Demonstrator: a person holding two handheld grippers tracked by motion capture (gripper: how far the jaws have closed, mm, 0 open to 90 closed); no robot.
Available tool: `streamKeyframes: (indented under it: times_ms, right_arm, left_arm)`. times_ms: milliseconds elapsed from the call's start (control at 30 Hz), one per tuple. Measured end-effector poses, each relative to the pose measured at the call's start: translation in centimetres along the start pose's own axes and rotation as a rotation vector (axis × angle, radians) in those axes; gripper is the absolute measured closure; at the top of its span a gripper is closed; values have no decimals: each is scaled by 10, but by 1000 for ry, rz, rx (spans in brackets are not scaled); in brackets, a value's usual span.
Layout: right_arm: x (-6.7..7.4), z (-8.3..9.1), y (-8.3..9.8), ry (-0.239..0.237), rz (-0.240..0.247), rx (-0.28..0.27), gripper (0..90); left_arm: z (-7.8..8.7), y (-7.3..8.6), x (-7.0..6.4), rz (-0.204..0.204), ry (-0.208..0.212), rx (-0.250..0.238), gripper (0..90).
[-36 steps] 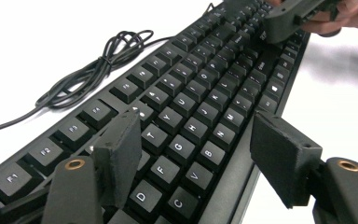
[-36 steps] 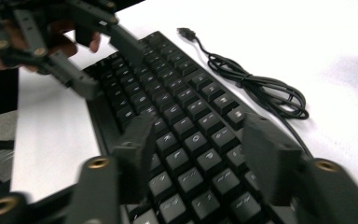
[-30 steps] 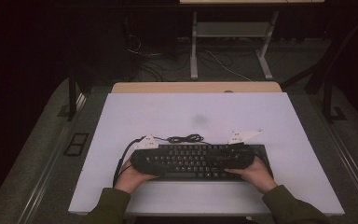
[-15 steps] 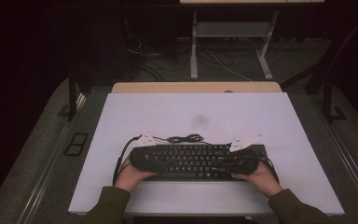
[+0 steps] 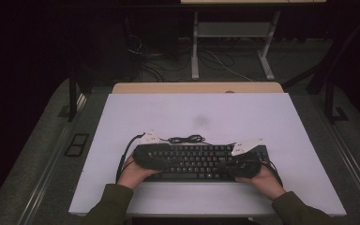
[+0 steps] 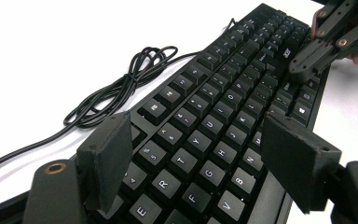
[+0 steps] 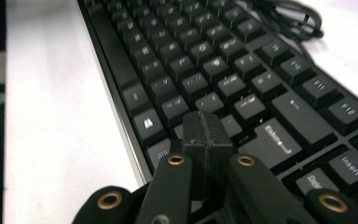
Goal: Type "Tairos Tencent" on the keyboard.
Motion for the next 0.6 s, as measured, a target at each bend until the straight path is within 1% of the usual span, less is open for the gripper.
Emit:
streamKeyframes:
  times_ms: [67,200,267,333,367,400,433,467,500,567,600]
  right_arm:
    - [0,-1,2,4,3,12,894]
    - [-1,-1,2,6,2,12,894]
    - [-1,0,2,7,3,13,894]
    - [-1,0,2,8,6,15,894]
    - [-1,0,2,8,6,15,894]
    - [-1,0,2,7,8,15,894]
    - [-1,0,2,7,4,17,894]
    - [-1,0,2,7,4,17,894]
    - [-1,-1,2,7,5,17,894]
    - [-1,-1,2,7,5,19,894]
    - [-1,-1,2,7,5,19,894]
  left_arm:
    - [-1,-1,-1,-1,1,-3,246]
    - [-4,0,-2,-4,1,4,274]
    - [-6,1,-1,-6,-2,10,299]
    - [-8,2,-1,-12,-4,18,372]
    - [-8,3,-1,-12,-5,22,372]
    - [-9,3,-1,-10,-8,25,408]
    - [-10,4,0,-17,-10,30,450]
    - [-11,6,1,-22,-20,46,539]
    - [-11,6,1,-22,-20,46,591]
    - [-11,7,5,-21,-37,54,684]
    - [-11,7,5,-21,-37,54,731]
Point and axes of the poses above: each handheld gripper's, and its own axes: z roughly backward along the jaws, y roughly out of its underside, x roughly to its left, the point moved 10 cm from there along -z, roughly forward along the jaws, and after that the axes turned 12 degrees about -x, right-handed, at the moved point
